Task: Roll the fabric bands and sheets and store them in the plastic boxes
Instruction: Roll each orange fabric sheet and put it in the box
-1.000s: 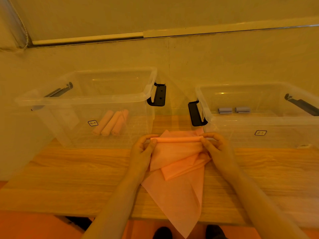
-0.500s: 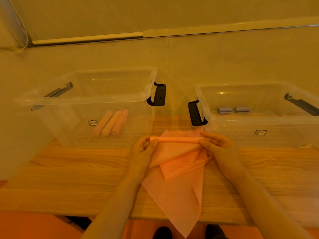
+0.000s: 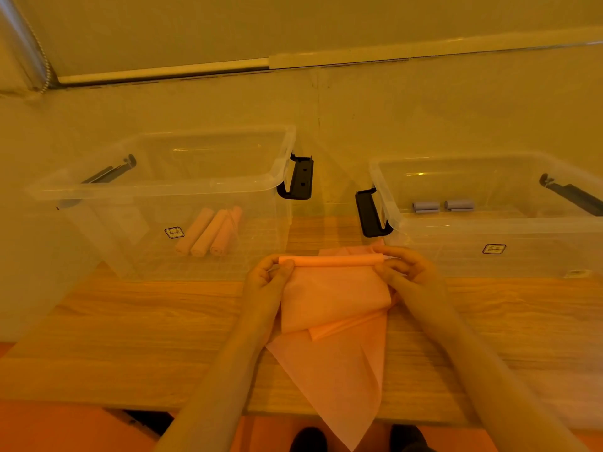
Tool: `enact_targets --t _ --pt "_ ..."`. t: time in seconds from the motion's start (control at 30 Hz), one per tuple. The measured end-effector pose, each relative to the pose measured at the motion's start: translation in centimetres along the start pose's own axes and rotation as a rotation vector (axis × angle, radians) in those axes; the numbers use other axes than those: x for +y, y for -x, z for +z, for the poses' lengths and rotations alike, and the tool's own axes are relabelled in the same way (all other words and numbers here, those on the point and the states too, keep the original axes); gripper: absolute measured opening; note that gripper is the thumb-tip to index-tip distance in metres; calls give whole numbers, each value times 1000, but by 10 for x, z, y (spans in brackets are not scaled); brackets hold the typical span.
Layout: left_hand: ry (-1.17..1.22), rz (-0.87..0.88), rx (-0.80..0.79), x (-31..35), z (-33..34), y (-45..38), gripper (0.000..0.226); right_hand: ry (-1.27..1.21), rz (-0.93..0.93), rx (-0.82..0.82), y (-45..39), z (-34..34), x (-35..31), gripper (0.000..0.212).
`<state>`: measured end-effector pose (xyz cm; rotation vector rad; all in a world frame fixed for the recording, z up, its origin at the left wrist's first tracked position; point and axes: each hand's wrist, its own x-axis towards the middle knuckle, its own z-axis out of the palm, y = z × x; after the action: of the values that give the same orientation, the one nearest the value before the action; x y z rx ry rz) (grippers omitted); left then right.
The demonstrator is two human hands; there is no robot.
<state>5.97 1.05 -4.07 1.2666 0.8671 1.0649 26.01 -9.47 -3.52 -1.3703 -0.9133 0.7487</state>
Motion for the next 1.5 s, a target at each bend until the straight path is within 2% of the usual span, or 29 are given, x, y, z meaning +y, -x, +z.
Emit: enact_targets --t 0.23,0.37,0.47,0.67,0.8,0.97,1.13,1.3,1.5 --pt "74 -35 -31 2 3 1 11 -51 23 47 -2 1 1 21" --pt "-13 -7 -55 -2 0 0 13 -54 14 71 -4 0 2 16" --pt "-9 3 -80 -4 -2 -1 19 -18 13 61 -6 0 4 17" --pt "-32 6 -118 -4 -1 0 9 -71 18 40 -6 -5 7 34" --pt "-26 -12 -106 -5 -1 -1 13 -165 62 32 -6 -2 5 21" --pt "11 -54 -96 -3 -1 0 18 -205 80 -6 -5 -3 3 21" --pt "-39 -4 -83 -5 -2 0 17 -32 50 -6 -4 1 4 16" --pt "-46 -11 -88 -3 -2 0 14 32 22 -18 -1 3 3 15" --pt "-16 -27 -102 -1 -1 1 20 -80 68 -17 -2 2 3 20"
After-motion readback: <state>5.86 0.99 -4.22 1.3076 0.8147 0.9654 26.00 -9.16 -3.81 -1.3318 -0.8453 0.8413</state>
